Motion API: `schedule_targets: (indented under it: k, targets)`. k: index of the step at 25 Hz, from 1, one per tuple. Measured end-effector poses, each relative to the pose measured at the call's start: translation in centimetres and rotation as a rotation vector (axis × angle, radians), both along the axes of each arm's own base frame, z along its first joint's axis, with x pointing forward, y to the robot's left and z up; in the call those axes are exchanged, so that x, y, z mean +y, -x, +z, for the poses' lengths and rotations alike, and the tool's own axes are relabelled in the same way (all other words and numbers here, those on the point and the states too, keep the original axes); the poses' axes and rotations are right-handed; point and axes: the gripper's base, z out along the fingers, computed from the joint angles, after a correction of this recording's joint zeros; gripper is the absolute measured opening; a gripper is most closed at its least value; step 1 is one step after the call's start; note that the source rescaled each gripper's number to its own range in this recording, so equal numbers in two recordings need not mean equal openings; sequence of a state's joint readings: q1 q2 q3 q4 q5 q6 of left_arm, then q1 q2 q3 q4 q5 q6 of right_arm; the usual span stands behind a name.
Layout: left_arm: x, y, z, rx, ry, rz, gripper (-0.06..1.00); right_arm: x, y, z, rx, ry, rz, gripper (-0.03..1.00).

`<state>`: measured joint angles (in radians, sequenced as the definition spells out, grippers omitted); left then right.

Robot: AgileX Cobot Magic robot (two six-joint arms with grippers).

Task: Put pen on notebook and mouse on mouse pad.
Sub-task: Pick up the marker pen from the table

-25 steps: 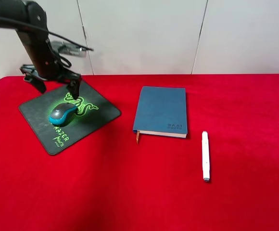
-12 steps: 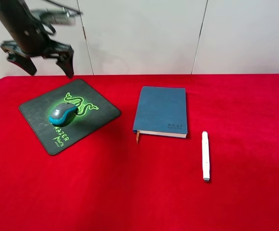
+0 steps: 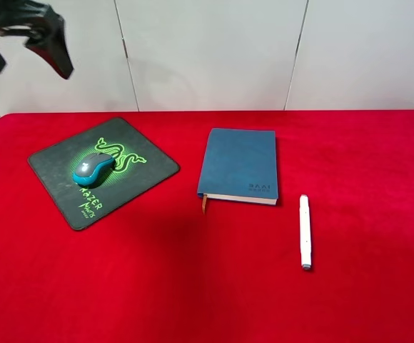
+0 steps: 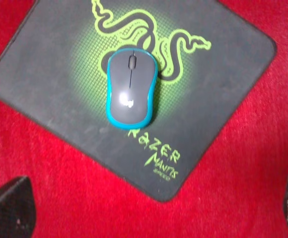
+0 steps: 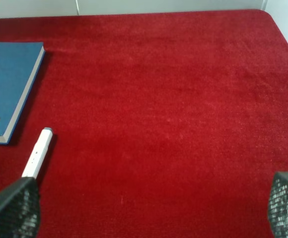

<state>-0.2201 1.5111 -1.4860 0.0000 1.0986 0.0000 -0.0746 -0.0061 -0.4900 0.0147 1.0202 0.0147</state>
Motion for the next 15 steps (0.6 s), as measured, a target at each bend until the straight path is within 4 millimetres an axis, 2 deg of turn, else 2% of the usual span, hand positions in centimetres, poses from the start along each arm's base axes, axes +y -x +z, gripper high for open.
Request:
schedule_targets:
  k: [7, 15]
  targets:
    - [1.1, 5.5, 1.2, -0.033, 0.026, -0.002, 1.0, 0.0, 0.0, 0.0, 0.0, 0.0, 0.0, 1.0]
    - [1.9, 12.5, -0.4, -0.015, 0.102, -0.01, 1.0, 0.0, 0.0, 0.0, 0.0, 0.0, 0.0, 1.0]
